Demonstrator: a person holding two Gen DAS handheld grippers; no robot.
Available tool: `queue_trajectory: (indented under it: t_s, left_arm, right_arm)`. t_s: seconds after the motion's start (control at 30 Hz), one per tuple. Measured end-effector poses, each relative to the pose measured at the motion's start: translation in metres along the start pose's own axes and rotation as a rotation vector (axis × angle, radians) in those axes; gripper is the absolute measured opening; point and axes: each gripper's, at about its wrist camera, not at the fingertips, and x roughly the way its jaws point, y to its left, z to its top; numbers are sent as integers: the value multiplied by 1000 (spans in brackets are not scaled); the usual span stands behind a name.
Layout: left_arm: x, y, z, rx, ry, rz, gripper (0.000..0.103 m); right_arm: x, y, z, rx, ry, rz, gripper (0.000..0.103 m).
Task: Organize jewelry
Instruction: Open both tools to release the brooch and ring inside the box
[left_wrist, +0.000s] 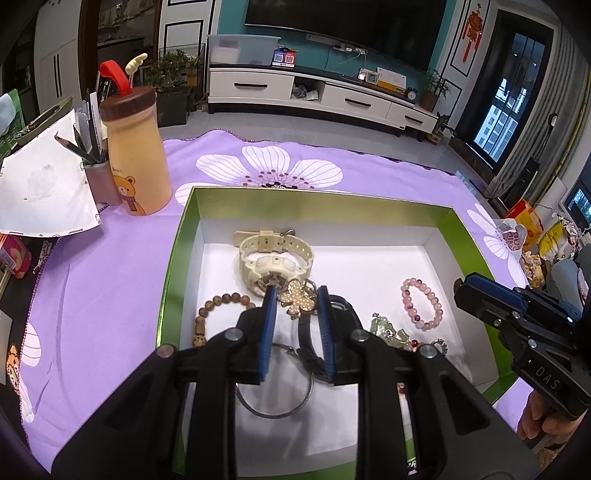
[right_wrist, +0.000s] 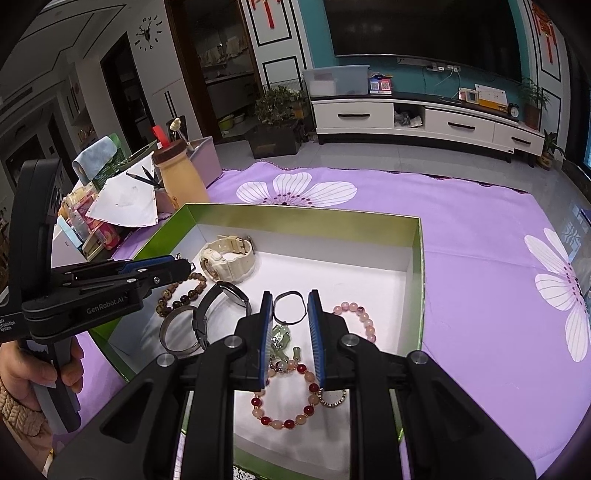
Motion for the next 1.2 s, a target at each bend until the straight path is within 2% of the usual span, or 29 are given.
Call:
queue_trajectory:
  t_s: [0.93,1.2]
  left_arm:
    - [12,0,-3,4,43,22,22]
    - [12,0,-3,9,41,23,24]
  right_arm:
    - [22,-1,-2,17,75,-2,19]
    - [20,-3,-1,31,74,-6,20]
